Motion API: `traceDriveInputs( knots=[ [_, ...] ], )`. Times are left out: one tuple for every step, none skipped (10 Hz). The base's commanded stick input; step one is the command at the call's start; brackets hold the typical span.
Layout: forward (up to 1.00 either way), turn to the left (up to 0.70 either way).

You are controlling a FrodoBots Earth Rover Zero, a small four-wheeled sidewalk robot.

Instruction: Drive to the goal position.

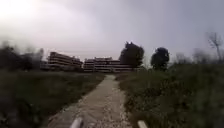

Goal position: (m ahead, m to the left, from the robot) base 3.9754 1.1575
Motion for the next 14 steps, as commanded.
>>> traceDriveInputs(
  knots=[
    [0.70,0.00],
    [0.70,0.00],
    [0.70,0.00],
    [0.70,0.00],
    [0.70,0.00],
    [0.70,0.00],
    [0.70,0.00],
    [0.70,0.00],
    [0.70,0.00],
    [0.70,0.00],
    [0.70,0.00],
    [0.70,0.00],
    [0.70,0.00],
    [0.70,0.00]
  ],
)
